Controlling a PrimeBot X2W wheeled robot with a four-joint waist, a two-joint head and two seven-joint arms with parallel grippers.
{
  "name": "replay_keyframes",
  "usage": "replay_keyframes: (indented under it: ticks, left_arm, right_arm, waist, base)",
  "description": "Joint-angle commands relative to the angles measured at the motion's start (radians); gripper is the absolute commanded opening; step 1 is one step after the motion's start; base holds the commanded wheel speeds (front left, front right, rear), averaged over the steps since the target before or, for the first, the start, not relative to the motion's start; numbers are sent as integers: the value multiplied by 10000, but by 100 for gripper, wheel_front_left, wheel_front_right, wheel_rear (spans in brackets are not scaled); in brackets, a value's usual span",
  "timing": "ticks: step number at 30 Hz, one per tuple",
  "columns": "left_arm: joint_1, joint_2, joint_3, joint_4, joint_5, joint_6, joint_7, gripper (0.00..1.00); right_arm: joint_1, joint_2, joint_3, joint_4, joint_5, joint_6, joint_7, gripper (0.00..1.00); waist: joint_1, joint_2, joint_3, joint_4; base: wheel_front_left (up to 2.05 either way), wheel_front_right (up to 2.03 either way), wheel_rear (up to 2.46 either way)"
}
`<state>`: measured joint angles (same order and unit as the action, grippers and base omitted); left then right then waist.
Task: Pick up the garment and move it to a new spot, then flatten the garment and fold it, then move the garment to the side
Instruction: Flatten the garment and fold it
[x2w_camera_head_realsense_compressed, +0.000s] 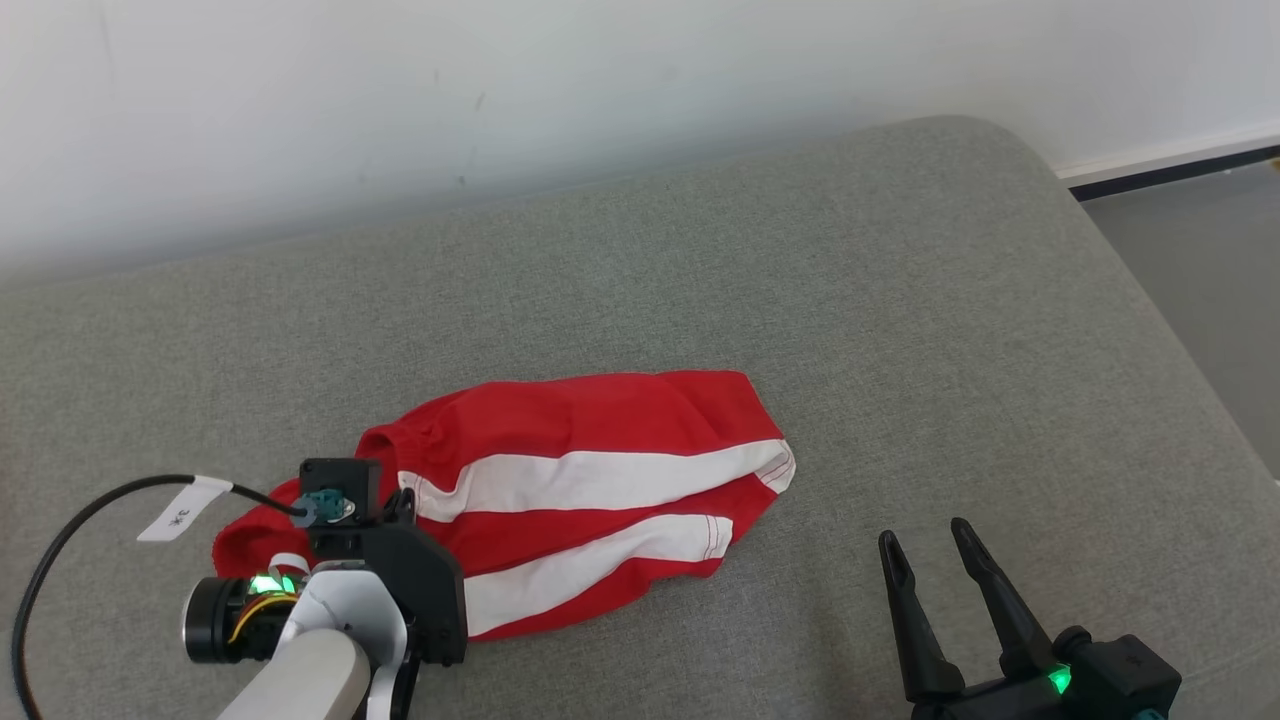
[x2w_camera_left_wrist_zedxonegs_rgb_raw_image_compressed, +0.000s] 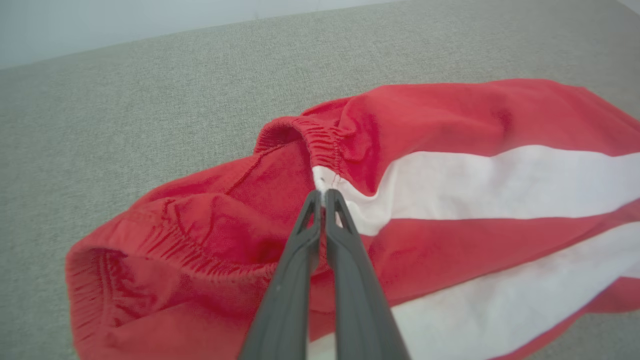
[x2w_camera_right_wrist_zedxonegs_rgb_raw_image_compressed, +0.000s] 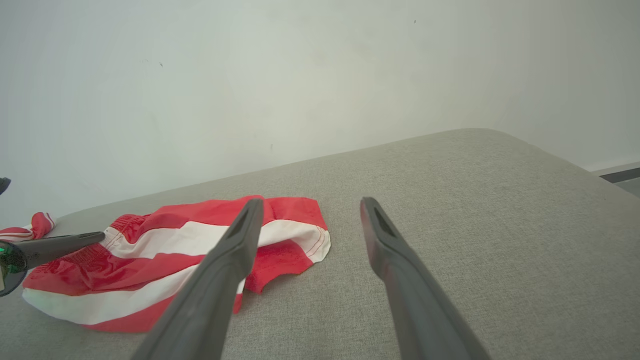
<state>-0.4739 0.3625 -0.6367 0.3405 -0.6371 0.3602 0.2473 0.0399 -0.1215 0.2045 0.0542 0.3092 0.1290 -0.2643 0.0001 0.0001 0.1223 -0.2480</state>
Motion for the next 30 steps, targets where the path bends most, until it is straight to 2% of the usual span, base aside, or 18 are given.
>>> replay_keyframes:
  ticks: [1,9,17,18,19,25,30]
  left_arm:
    - [233,72,17,-89,-117,-53,-48,0]
    - [1305,201,284,-1092,-354,47,-985,0]
    - [2715,435,381,-2632,-766,265,-1078,0]
    - [2821,475,360,-2771,-773,273,-1064,41]
    - [2906,506,340,-2895,-738,317,-1080,100]
    - [2396,852,-33,-3135,-12,441,-873,100]
    - [1806,816,-379,-2805,236,354,-371,100]
  right_arm:
    - [-34,-11,-51,-5,73,35,-13,100]
    - [297,11,-194,30,47,35,-13,100]
    - [514,-12,-325,-70,7,35,-13,100]
    - [531,-34,-333,-75,5,35,-13,100]
    - [534,-51,-302,-72,-6,35,-13,100]
    - [413,-106,-217,-61,-4,35,-13,100]
    - [370,-145,-99,-41,28,35,-12,100]
  waist:
    - [-1,-1,-50,-29]
    - [-1,-1,-426,71]
    - [-1,-1,-578,473]
    - [-1,-1,-598,546]
    - [-1,-1,-615,598]
    - [-1,-1,-681,763]
    - [-1,-1,-659,691]
  base:
    - [0,0,0]
    - [0,0,0]
    - [0,0,0]
    - [0,0,0]
    - [0,0,0]
    - [0,0,0]
    - [0,0,0]
